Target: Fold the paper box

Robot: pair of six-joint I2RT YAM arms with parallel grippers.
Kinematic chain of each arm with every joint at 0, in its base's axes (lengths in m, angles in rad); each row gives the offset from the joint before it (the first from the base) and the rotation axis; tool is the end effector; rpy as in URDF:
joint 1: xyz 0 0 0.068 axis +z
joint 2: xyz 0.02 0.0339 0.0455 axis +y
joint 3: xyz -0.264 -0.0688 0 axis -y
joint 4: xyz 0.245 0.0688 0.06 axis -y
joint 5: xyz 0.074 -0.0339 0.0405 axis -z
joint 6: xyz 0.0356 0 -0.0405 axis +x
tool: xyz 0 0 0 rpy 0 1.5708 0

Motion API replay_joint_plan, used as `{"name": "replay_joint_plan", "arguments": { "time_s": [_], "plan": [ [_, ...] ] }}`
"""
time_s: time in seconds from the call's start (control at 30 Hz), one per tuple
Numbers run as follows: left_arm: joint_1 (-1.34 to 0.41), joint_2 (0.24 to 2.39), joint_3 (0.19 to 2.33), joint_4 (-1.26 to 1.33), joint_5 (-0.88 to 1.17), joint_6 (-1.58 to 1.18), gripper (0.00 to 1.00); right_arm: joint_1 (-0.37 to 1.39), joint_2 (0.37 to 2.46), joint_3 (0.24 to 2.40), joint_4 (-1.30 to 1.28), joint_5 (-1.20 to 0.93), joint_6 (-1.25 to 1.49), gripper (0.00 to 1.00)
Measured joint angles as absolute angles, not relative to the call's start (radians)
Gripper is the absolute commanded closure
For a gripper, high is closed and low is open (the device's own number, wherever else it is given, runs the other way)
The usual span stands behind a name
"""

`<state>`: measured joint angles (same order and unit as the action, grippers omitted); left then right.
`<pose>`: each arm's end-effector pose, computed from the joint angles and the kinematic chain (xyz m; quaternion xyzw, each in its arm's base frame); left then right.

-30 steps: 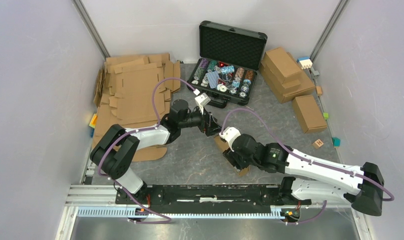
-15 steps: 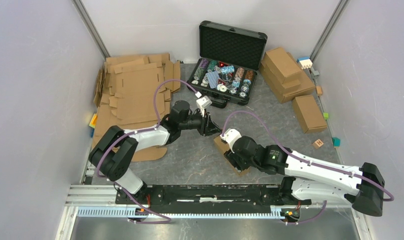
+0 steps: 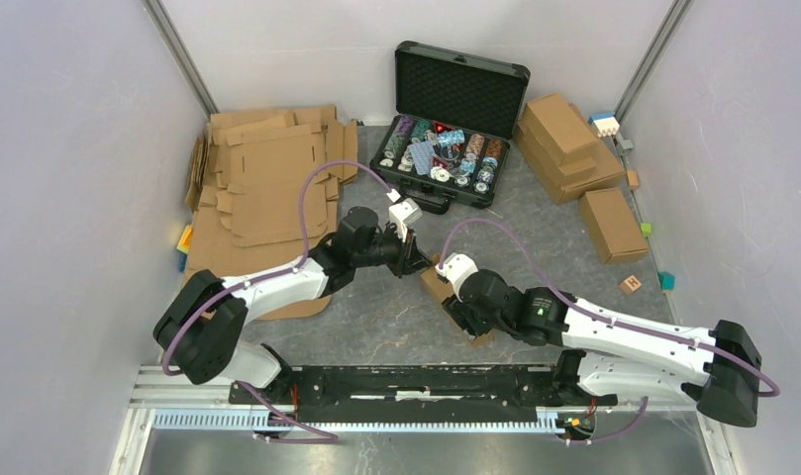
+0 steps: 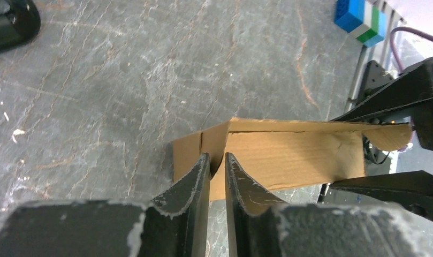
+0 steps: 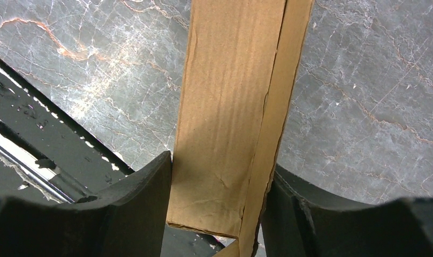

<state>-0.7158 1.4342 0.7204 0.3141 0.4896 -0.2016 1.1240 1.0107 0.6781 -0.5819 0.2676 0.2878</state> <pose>0.2196 -0.2132 0.2190 0.3351 0.7479 -0.4185 0.3913 0.0936 0.1736 0.2281 -0.3416 0.8748 0.1111 0.3250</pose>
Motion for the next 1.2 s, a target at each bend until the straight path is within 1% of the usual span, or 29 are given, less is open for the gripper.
{"name": "replay_joint_plan", "arguments": {
  "time_s": [0.1,0.17,0.27,0.5,0.57,0.6,0.63,0.87,1.2],
  "plan": [
    [-0.72,1.435,0.721,0.268,0.454,-0.194,0.78,1.124,1.011,0.678,-0.582,0.268,0.288,0.4],
    [-0.723,1.435,0.722,0.248,0.443,-0.192,0.84,1.124,1.011,0.678,-0.581,0.268,0.288,0.4],
    [-0.727,1.435,0.73,0.226,0.421,-0.191,0.88,1.124,1.012,0.678,-0.581,0.269,0.29,0.4],
    [-0.742,1.435,0.737,0.209,0.393,-0.184,0.88,1.124,1.015,0.678,-0.58,0.276,0.296,0.41],
    [-0.744,1.435,0.737,0.209,0.39,-0.181,0.92,1.124,1.016,0.678,-0.58,0.277,0.298,0.41],
    [-0.745,1.435,0.737,0.208,0.388,-0.181,0.96,1.124,1.016,0.679,-0.58,0.278,0.299,0.41],
    [-0.746,1.435,0.737,0.206,0.382,-0.18,0.98,1.124,1.016,0.679,-0.58,0.279,0.299,0.41],
    [-0.765,1.435,0.758,0.163,0.327,-0.165,0.98,1.124,1.023,0.682,-0.58,0.292,0.307,0.41],
    [-0.783,1.429,0.758,0.129,0.26,-0.149,0.98,1.123,1.048,0.686,-0.591,0.348,0.31,0.31]
  ]
}}
